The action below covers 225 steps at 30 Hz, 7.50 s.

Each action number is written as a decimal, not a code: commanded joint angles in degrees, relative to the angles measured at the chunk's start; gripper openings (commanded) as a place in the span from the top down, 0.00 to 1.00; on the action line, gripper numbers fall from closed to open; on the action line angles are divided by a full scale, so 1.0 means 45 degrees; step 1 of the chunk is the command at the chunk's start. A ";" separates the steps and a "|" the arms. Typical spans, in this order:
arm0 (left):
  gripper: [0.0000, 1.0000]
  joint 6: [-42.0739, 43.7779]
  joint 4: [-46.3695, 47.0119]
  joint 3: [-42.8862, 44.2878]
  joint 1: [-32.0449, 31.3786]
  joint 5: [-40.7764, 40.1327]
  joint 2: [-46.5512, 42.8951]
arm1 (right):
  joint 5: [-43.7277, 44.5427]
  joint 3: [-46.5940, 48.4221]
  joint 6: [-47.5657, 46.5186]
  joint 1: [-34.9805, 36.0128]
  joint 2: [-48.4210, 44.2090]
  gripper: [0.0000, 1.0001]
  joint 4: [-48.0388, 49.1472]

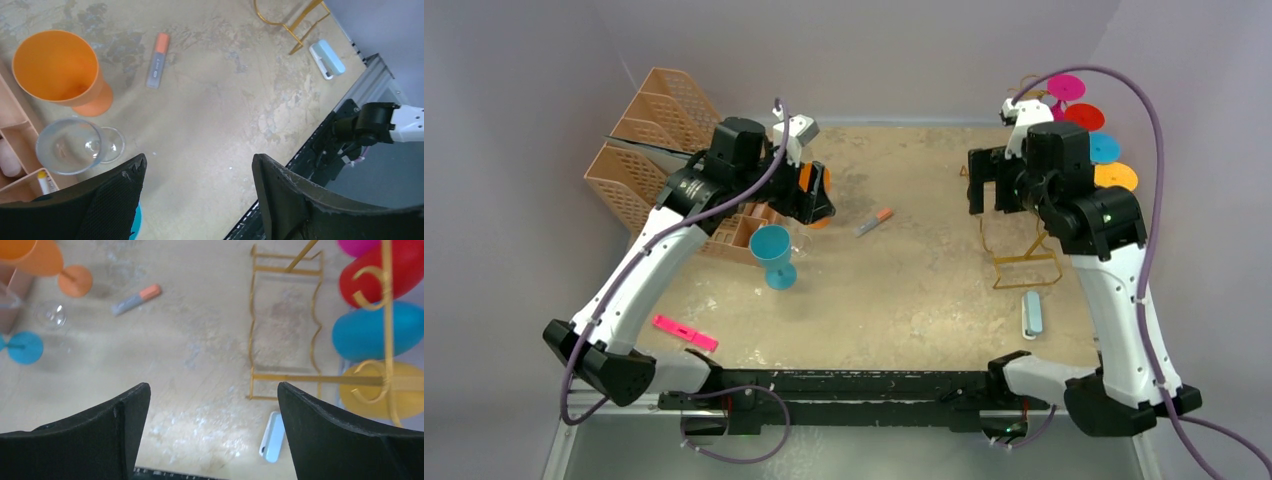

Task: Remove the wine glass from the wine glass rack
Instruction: Move the wine rack to the center of the board, then pick up the wine glass from the wine rack.

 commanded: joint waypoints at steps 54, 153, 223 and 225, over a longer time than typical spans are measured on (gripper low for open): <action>0.18 -0.1567 -0.0035 -0.1422 0.0046 0.0073 -0.3475 | 0.1304 -0.3376 0.0901 -0.2050 0.9620 0.01 0.6075; 0.13 -0.1608 -0.0957 -0.0314 0.0041 -0.1632 -0.3843 | -0.1606 0.3824 0.1018 0.0261 1.4142 0.05 0.3209; 0.11 -0.2156 -0.0649 -0.0321 0.0048 -0.2655 -0.5158 | 0.3888 -0.0500 -0.0990 0.4558 0.0427 0.01 0.3300; 0.11 -0.2153 -0.0644 -0.0270 0.0041 -0.2436 -0.5070 | 0.3587 0.0091 -0.0320 0.3514 0.0406 0.01 0.2326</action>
